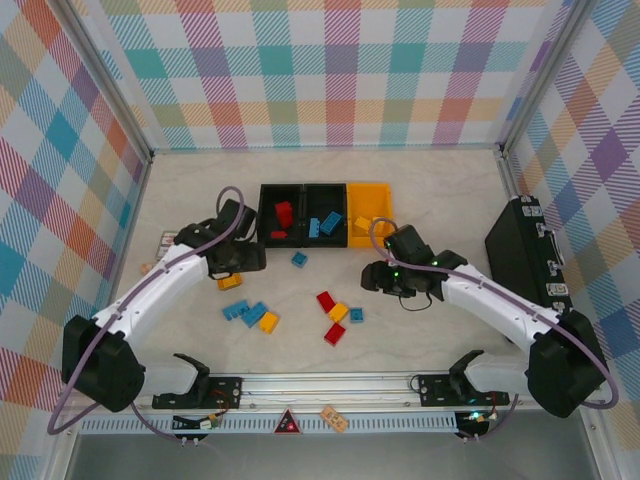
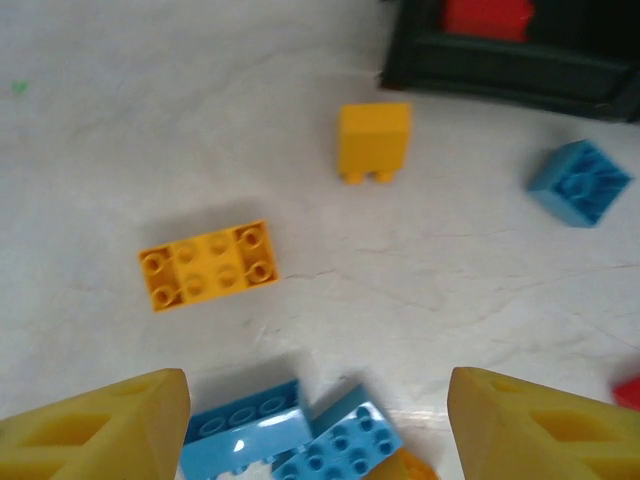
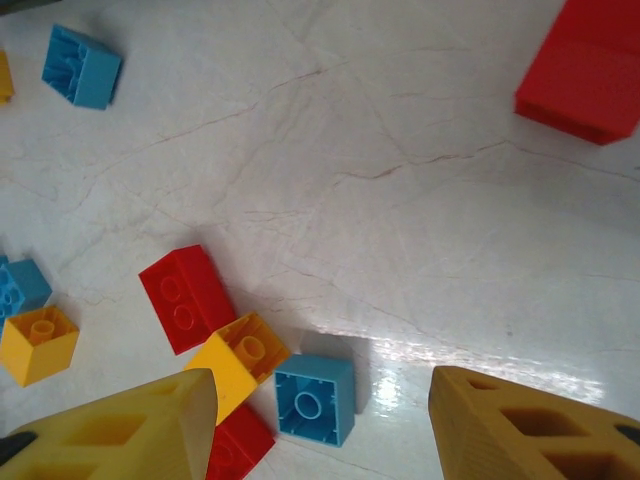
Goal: Sort the legos into containers by color
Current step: Pick up the lego from the middle-left of the table.
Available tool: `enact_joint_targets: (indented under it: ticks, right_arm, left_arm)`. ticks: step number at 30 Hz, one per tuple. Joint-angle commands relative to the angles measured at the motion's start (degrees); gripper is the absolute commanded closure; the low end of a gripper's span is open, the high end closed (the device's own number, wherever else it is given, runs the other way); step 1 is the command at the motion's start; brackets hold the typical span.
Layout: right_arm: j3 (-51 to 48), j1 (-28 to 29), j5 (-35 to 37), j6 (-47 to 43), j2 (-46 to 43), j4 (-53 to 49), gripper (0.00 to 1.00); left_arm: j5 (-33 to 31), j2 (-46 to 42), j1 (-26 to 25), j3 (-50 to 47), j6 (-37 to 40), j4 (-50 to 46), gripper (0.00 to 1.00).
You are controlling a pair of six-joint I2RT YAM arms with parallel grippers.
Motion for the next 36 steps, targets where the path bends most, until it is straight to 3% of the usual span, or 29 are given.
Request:
enact_joint_targets:
  ticks: [1,9,16,28,36]
  right_arm:
    - [2.00,1.14,-2.45,-1.73,1.71,2.93,0.41]
    - [1.62,2.12,-3.79,-1.93,4.00,5.32,0.41]
    - [1.15,2.10,-3.46,-1.87,4.48,5.54,0.41]
    - [2.58,2.11,-3.70,-1.56,6.86,5.86,0.41]
    - [2.98,2.10,-4.14,-1.40,7.77,6.05,0.42]
  left_arm:
    - [-0.14,-1.28,3.05,-3.61,-3.55,-0.62,0.29]
    - [0.81,1.82,7.73,-10.36,-6.73,9.64,0.08]
    - [3.98,9.76,8.98,-10.22,-6.66,16.64,0.04]
    - [3.54,17.43,9.16,-9.17,-6.64,18.01,0.14]
    - [0.82,19.74,9.19,-8.30,-5.36,17.39,0.29]
